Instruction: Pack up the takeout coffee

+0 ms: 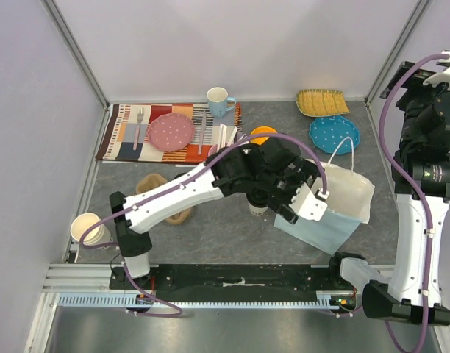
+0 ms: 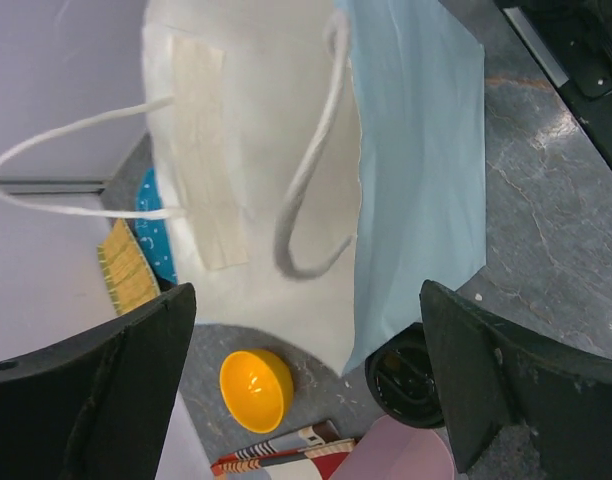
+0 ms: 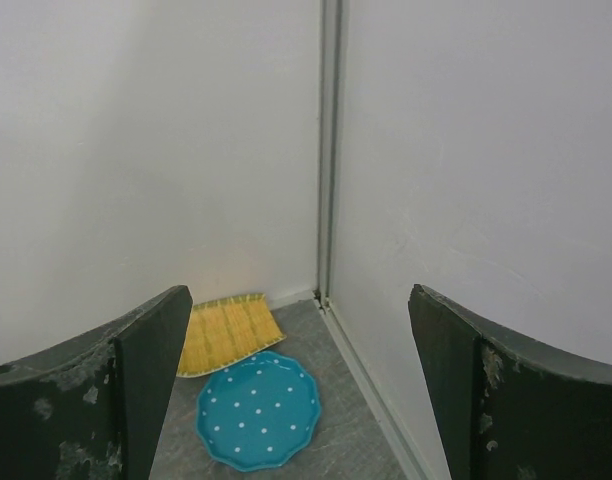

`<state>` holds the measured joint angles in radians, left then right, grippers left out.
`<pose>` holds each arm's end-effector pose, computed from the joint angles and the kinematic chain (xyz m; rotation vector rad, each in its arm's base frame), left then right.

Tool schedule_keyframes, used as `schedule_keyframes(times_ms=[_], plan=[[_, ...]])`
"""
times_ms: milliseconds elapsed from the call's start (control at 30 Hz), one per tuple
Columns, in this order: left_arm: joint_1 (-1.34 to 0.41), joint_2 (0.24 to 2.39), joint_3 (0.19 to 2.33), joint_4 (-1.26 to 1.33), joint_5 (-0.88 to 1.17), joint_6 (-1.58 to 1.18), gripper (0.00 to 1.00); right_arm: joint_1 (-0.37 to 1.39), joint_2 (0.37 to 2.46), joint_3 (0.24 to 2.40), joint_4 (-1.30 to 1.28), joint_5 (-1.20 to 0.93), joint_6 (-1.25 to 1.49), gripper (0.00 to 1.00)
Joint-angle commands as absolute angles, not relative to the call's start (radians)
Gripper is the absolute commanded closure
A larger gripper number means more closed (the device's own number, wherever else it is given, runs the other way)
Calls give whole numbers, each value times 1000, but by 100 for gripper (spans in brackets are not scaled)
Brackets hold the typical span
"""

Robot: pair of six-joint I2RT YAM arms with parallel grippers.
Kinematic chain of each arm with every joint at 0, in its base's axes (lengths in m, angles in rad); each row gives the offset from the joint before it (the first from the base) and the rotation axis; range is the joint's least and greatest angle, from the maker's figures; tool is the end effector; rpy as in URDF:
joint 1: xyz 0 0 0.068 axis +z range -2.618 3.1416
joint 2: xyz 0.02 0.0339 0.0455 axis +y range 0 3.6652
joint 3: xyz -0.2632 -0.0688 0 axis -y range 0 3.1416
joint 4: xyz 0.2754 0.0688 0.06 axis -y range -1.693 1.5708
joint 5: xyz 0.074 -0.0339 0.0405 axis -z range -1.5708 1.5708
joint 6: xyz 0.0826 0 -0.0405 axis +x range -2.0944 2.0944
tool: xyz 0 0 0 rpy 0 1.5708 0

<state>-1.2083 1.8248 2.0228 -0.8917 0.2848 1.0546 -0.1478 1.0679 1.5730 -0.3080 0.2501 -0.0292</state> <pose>0.1422 -0.4404 0.3833 2.1077 0.8228 -0.4040 0.2504 -0.0579 0.5600 0.2911 1.3563 -0.3195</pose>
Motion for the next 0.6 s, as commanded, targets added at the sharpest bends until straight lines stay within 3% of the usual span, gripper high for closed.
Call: schedule_keyframes(times_ms=[0,200,433,533,567], plan=[[-1207,1700,2102,-960,295,970,0,-127,1039,1563,-288,129,-3,2],[-1134,1582,2167,-1041,343,743,0,-104,1037,1571,-285,-200,81,2],[-704,1402,1966,-982,446,378,2,-69,1129,1631,-290,-416,219,11],[-567,1352,1843,-974,319,365,18,-35,1156,1644,-305,-422,221,13],[-534,1339,1809,-977,264,368,34,-26,1160,1644,-311,-420,218,14]])
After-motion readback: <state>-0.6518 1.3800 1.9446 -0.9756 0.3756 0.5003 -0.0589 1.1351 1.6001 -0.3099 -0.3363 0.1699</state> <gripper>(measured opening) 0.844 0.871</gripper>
